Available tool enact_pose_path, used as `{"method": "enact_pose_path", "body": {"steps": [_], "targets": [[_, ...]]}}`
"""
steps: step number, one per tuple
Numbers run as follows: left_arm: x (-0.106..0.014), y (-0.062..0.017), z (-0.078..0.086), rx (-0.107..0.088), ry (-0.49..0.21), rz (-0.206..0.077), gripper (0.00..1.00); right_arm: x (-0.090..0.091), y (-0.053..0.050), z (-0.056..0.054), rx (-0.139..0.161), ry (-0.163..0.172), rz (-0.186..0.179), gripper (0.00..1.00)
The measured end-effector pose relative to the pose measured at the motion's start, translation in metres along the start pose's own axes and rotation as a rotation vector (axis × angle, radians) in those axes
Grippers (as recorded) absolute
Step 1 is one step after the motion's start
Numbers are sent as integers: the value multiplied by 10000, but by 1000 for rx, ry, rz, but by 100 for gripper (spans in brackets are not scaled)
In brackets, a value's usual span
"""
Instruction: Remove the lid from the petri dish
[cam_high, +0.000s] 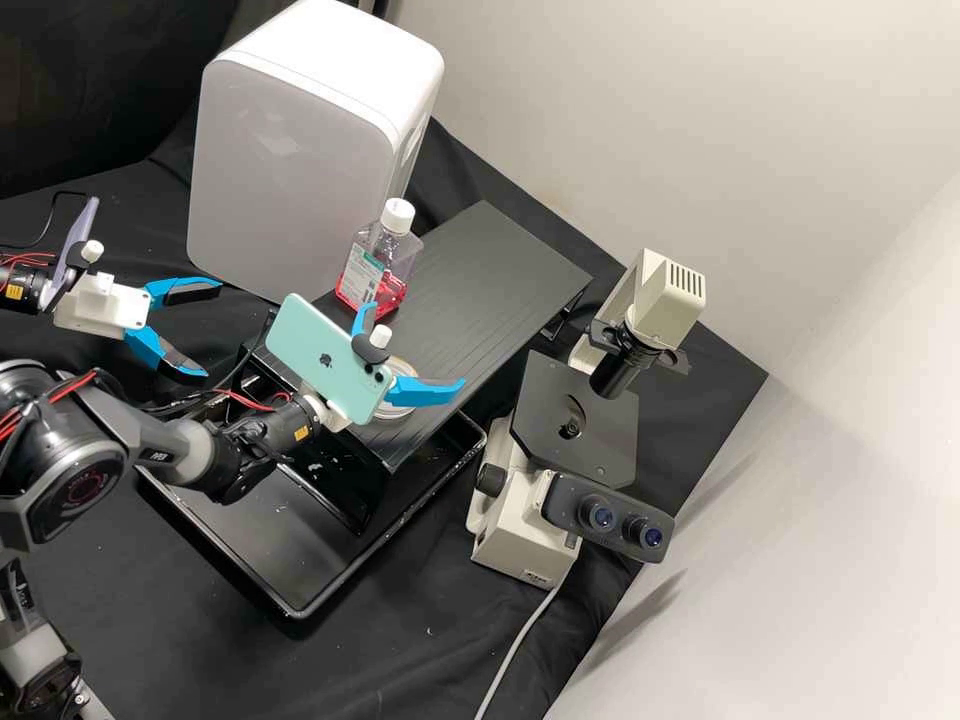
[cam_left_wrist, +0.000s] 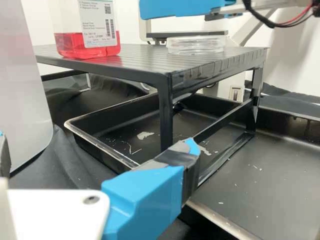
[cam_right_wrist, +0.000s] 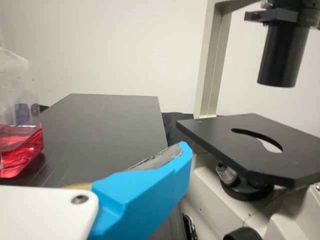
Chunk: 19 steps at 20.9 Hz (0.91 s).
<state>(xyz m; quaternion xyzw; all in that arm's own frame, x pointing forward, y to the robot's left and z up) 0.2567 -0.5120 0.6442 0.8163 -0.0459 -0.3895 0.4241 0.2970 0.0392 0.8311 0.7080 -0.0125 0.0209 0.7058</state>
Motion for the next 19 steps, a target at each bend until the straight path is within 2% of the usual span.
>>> {"method": "enact_pose_path", "body": {"steps": [3,10,19], "targets": [[0,0,0,0,0,0,100,-111,7,11,17,-4,-1,100],[0,0,0,0,0,0,100,-282,-91,114,16,-47,-42,100],[2,-2,9,0,-2,0,100,-256,-142,165,15,-65,-61,100]]}}
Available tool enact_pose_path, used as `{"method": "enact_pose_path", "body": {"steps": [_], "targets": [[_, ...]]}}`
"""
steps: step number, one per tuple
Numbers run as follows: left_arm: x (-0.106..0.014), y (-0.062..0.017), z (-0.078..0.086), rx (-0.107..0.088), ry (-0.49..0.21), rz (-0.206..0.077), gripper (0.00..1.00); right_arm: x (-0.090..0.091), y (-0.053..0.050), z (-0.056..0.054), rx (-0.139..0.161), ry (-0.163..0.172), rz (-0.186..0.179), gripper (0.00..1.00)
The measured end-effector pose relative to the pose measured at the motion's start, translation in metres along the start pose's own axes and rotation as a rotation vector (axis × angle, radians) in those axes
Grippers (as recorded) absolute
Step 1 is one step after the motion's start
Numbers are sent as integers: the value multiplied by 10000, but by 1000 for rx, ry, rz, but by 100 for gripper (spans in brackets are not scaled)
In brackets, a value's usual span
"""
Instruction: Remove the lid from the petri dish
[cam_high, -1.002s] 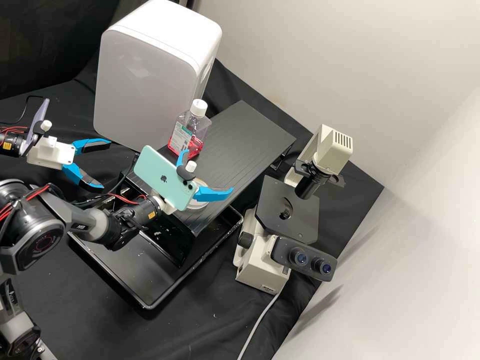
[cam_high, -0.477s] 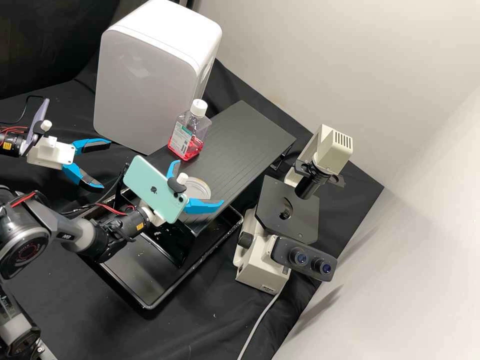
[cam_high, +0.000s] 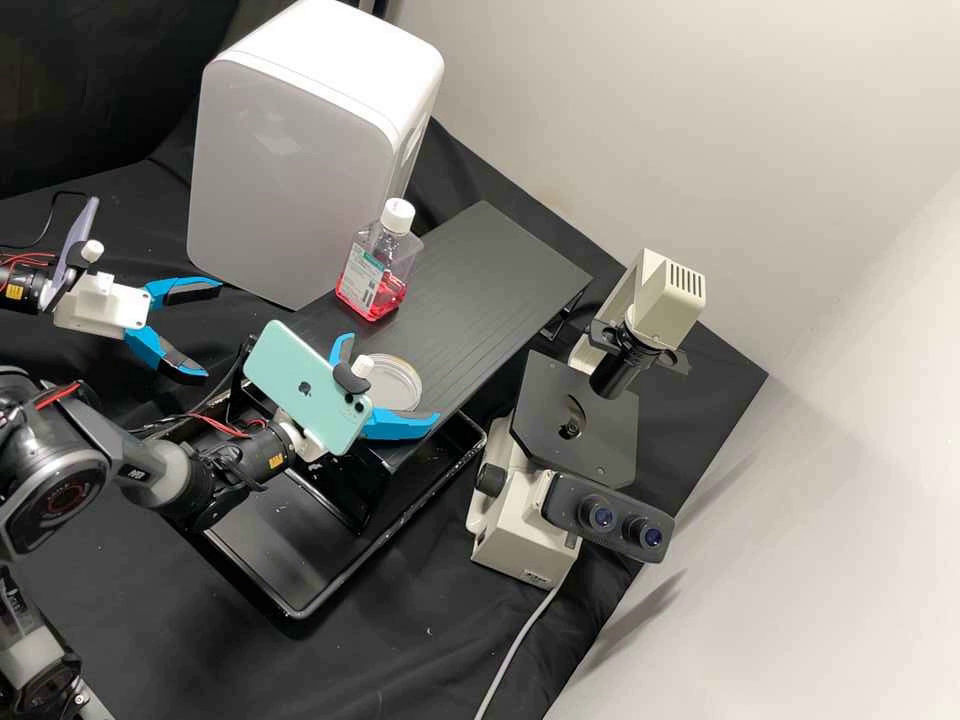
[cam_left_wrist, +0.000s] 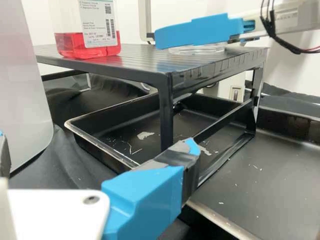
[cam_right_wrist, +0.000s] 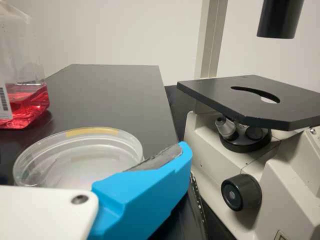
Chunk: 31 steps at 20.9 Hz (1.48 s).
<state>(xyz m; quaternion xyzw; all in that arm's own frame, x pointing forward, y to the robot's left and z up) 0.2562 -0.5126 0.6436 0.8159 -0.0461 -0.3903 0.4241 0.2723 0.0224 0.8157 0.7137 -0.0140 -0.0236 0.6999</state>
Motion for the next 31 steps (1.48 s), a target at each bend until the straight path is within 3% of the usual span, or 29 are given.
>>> {"method": "enact_pose_path", "body": {"steps": [11,12,26,31], "targets": [[0,4,-13,-6,14,5,100,28,-5,7,-3,-3,0,100],[0,4,-13,-6,14,5,100,28,-5,7,-3,-3,0,0],[4,0,7,-6,8,3,100,28,-5,7,-3,-3,0,0],[11,-39,2,-9,9,-8,100,28,-5,7,-3,-3,0,0]]}}
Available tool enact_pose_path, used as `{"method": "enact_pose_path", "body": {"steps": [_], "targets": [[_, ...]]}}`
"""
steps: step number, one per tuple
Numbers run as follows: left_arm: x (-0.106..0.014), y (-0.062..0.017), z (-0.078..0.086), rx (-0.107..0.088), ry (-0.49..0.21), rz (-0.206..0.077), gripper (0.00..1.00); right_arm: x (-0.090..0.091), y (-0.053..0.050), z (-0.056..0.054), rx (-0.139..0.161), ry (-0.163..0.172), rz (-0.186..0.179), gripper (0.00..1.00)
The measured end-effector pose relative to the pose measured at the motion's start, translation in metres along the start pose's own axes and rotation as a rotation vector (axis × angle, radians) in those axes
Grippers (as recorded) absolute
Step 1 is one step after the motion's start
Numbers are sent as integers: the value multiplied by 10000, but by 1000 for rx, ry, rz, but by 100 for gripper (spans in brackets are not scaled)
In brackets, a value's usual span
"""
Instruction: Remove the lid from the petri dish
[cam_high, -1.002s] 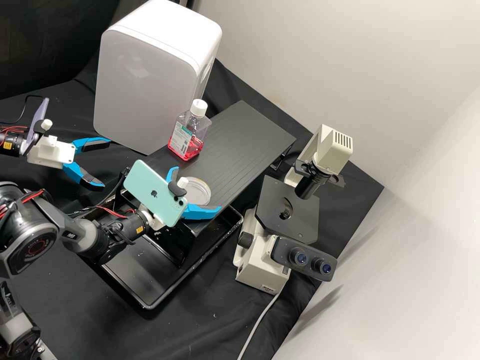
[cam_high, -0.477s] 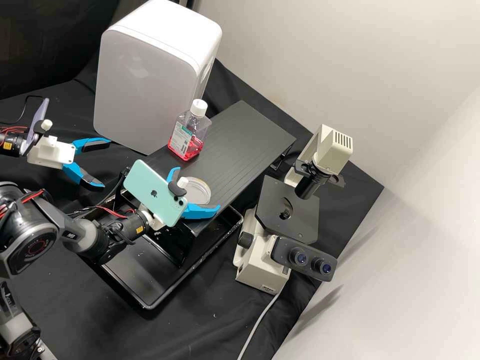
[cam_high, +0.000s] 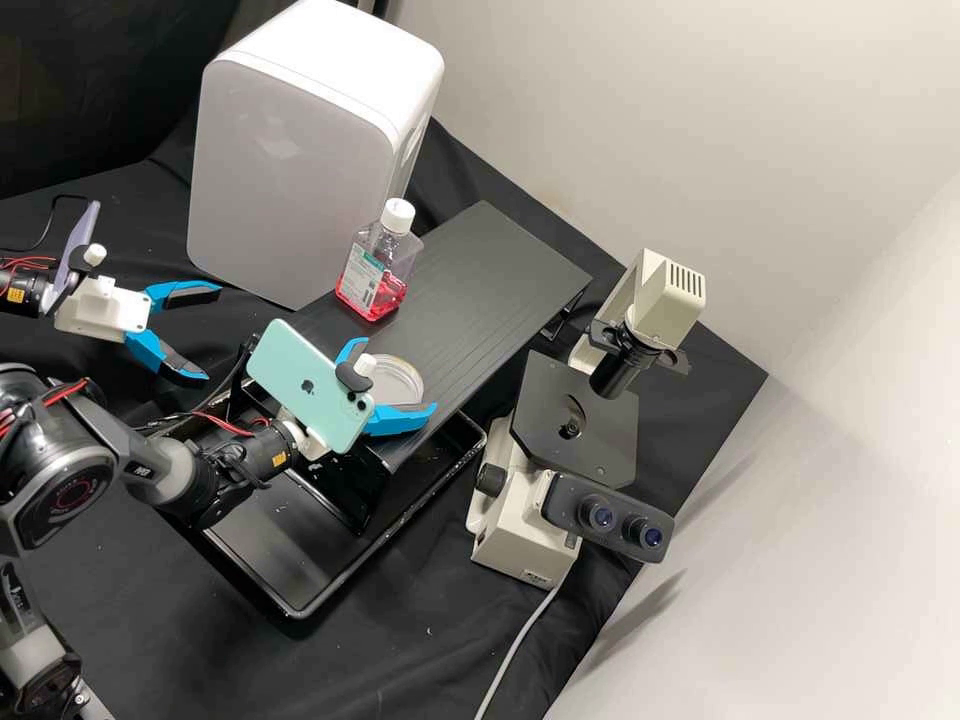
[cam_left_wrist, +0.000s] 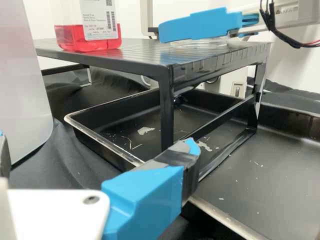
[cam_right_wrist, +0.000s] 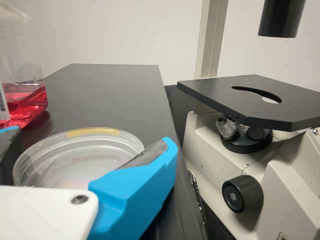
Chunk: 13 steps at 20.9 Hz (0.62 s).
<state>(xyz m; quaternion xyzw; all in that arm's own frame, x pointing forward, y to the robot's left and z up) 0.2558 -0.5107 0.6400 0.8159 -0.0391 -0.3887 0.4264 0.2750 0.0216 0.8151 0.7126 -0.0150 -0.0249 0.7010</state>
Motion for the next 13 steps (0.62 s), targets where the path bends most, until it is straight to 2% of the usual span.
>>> {"method": "enact_pose_path", "body": {"steps": [13], "targets": [[6,-16,16,0,-6,-5,100,0,0,0,0,0,0,0]]}}
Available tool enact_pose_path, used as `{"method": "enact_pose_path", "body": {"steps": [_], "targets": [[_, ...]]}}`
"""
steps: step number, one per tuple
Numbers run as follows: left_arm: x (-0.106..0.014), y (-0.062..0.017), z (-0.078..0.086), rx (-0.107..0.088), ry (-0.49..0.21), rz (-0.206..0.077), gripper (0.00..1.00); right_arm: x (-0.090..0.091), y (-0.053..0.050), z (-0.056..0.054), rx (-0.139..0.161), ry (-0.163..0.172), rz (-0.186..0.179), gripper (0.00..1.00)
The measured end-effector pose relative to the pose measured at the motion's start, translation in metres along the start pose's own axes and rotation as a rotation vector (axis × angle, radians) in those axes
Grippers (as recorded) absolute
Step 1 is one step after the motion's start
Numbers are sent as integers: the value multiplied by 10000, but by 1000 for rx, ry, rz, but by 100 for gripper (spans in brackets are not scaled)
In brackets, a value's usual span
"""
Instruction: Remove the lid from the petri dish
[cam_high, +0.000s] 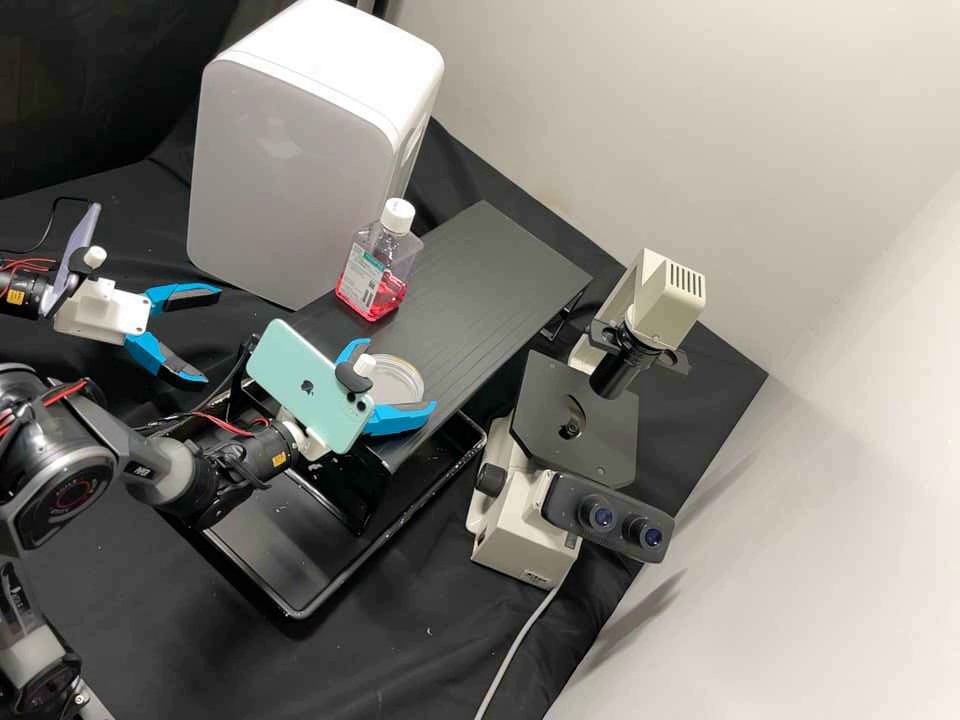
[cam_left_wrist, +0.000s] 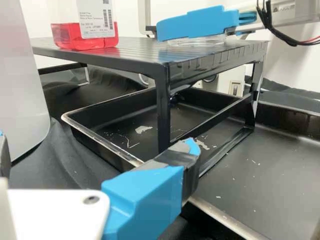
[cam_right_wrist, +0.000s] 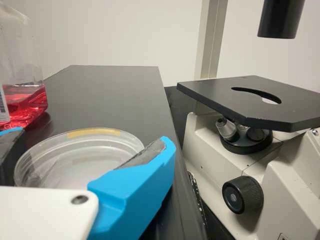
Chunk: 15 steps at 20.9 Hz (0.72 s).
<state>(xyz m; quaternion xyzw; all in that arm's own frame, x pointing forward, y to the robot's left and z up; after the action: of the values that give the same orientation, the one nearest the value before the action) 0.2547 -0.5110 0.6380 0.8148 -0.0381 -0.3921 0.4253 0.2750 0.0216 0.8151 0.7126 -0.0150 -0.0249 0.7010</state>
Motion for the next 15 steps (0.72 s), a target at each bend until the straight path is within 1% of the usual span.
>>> {"method": "enact_pose_path", "body": {"steps": [2,4,8,10,12,15], "targets": [[1,-7,0,-1,0,-2,100,-2,4,-4,0,2,2,0],[3,-19,-3,-2,1,-6,100,-15,25,-22,0,12,13,0],[3,-19,-3,-2,1,-6,100,-101,181,-95,1,65,97,0],[4,-20,2,-1,-1,-7,100,-133,240,-124,1,81,124,0],[7,-28,7,-2,-3,-9,100,-145,265,-151,7,100,142,0],[9,-38,10,-3,-3,-12,100,-152,275,-162,7,104,146,0]]}}
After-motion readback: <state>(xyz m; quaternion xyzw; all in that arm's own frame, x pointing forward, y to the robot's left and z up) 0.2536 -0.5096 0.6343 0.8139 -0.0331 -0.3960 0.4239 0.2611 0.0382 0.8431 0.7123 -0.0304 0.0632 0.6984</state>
